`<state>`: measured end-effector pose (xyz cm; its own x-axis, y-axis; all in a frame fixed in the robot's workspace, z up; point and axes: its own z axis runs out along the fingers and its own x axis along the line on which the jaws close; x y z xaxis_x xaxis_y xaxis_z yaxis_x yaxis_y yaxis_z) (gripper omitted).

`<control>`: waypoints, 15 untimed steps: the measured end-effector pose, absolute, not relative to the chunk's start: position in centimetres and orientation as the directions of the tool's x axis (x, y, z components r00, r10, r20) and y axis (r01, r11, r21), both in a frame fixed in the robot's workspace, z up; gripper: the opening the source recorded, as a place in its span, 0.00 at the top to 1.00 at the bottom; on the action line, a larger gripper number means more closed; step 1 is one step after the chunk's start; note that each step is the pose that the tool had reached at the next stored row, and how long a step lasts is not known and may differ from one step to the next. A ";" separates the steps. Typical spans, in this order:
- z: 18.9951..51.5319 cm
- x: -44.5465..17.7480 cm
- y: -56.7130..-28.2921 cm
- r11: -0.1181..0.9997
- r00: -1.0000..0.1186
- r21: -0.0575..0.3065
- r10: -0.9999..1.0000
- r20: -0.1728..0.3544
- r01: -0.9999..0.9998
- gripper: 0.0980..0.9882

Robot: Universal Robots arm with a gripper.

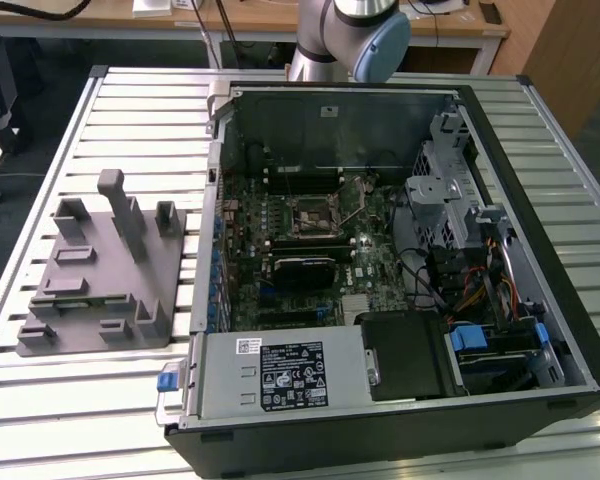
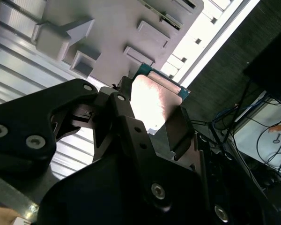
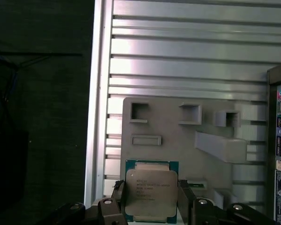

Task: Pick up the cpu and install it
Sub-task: 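Pick up the cpu and move it towards the insertion slot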

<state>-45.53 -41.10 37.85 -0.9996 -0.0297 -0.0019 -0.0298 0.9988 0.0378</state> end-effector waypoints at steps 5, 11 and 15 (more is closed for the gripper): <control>38.7 -45.5 -41.1 0.999 -1.000 0.038 -0.030 -0.002 -0.030 0.51; 38.7 -44.7 -41.1 0.999 -1.000 0.039 -0.030 0.000 -0.030 0.51; 38.7 -43.8 -41.1 0.999 -1.000 0.043 -0.029 0.002 -0.029 0.51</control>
